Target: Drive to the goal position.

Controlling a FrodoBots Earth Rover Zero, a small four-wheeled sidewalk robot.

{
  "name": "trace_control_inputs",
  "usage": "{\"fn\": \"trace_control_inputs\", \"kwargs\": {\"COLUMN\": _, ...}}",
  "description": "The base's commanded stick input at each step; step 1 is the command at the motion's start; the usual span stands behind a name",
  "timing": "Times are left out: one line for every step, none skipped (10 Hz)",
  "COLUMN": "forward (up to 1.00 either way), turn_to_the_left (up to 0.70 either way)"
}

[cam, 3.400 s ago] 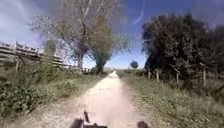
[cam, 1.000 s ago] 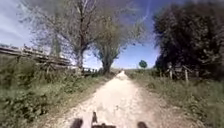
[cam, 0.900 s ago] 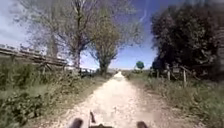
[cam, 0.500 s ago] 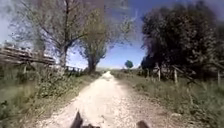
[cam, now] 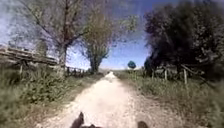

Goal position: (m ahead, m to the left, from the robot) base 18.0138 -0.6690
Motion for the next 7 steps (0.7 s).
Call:
{"fn": "trace_control_inputs", "kwargs": {"forward": 0.7, "turn_to_the_left": 0.0}}
{"fn": "trace_control_inputs", "kwargs": {"forward": 0.7, "turn_to_the_left": 0.0}}
{"fn": "trace_control_inputs", "kwargs": {"forward": 0.7, "turn_to_the_left": 0.0}}
{"fn": "trace_control_inputs", "kwargs": {"forward": 0.7, "turn_to_the_left": 0.0}}
{"fn": "trace_control_inputs", "kwargs": {"forward": 0.7, "turn_to_the_left": 0.0}}
{"fn": "trace_control_inputs", "kwargs": {"forward": 0.7, "turn_to_the_left": 0.0}}
{"fn": "trace_control_inputs", "kwargs": {"forward": 0.7, "turn_to_the_left": 0.0}}
